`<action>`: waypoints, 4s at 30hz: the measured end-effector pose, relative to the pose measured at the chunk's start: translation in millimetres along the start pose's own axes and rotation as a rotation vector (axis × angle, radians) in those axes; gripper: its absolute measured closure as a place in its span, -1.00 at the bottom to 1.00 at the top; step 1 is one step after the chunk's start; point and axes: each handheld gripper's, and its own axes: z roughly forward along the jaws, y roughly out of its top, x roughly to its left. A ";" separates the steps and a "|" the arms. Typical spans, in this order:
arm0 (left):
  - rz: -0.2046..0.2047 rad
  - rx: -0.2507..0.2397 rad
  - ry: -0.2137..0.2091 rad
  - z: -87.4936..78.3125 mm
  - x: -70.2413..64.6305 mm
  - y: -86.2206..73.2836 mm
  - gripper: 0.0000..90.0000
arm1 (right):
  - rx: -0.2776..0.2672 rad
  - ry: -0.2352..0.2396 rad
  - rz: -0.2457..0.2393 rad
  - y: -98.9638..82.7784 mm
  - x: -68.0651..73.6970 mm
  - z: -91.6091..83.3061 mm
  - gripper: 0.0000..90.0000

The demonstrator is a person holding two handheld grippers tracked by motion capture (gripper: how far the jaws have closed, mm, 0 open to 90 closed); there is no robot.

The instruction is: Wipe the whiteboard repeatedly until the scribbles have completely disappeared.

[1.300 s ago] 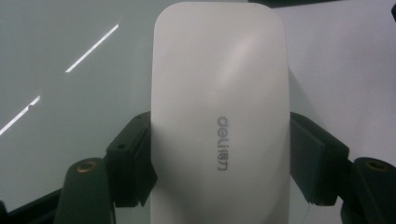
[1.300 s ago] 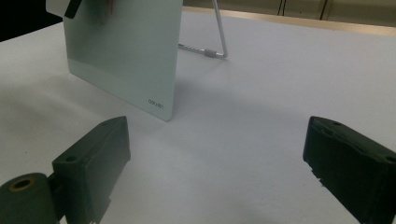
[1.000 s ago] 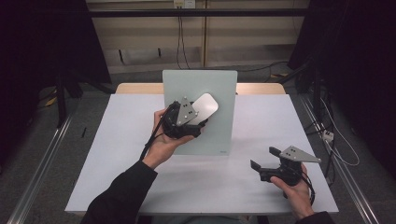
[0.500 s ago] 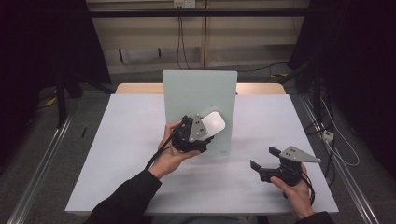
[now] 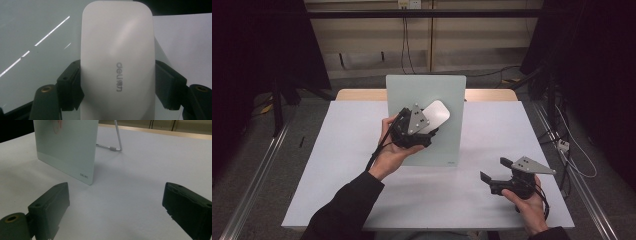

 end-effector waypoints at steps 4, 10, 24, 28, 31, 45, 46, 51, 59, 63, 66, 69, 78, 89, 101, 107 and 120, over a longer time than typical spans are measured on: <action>0.004 0.032 -0.037 4.2 -9.4 -8.1 -0.31 | 0.000 -0.002 -0.003 0.1 0.3 -0.1 -0.84; 0.049 0.089 -0.082 12.4 -31.3 -23.7 -0.31 | 0.002 -0.002 0.000 0.1 0.1 0.3 -0.84; -0.026 0.013 -0.020 3.1 -0.9 4.2 -0.31 | 0.000 -0.001 0.002 0.4 0.4 0.5 -0.84; 0.009 0.043 -0.037 6.4 -9.9 -2.4 -0.31 | 0.001 -0.001 0.001 0.0 -0.1 0.1 -0.84; 0.025 0.059 -0.055 10.9 -20.1 -10.0 -0.31 | 0.000 0.000 -0.001 0.2 0.0 0.0 -0.84; 0.022 0.079 -0.070 8.0 -23.1 -21.4 -0.31 | -0.001 -0.001 0.008 0.3 0.2 -0.5 -0.84; 0.014 0.073 -0.063 5.7 -19.6 -20.9 -0.31 | -0.001 -0.002 0.008 0.3 0.0 -0.5 -0.84; -0.023 0.035 -0.019 -5.8 -1.5 -19.0 -0.31 | 0.000 -0.001 0.003 0.3 0.2 0.6 -0.84; 0.003 0.039 0.011 -8.5 -3.2 -25.8 -0.31 | 0.001 -0.002 0.003 0.2 0.3 0.5 -0.84; 0.038 0.076 -0.032 -0.9 -20.7 -38.0 -0.31 | 0.001 -0.001 0.004 0.2 0.1 0.5 -0.84; 0.069 0.101 -0.052 5.0 -34.2 -44.6 -0.31 | 0.001 -0.001 0.004 0.4 0.4 0.6 -0.84; 0.085 0.113 -0.067 9.7 -42.5 -48.1 -0.31 | 0.000 -0.001 0.003 0.4 0.4 0.8 -0.84; 0.044 0.073 -0.025 -4.1 -14.9 -34.2 -0.31 | -0.004 -0.002 0.006 0.5 -0.5 -0.1 -0.84; 0.081 0.079 0.002 -9.5 -9.4 -38.0 -0.31 | -0.003 -0.001 0.000 0.6 0.3 0.2 -0.84; 0.136 0.177 -0.114 8.3 -50.8 -70.3 -0.31 | -0.003 -0.002 0.003 0.6 -0.1 0.1 -0.84; 0.096 0.153 -0.105 7.4 -44.8 -61.2 -0.31 | -0.006 -0.002 0.002 1.3 -0.5 -0.1 -0.84; 0.034 0.079 -0.041 2.2 -14.4 -22.0 -0.31 | -0.010 -0.003 0.008 1.2 -1.8 -1.4 -0.84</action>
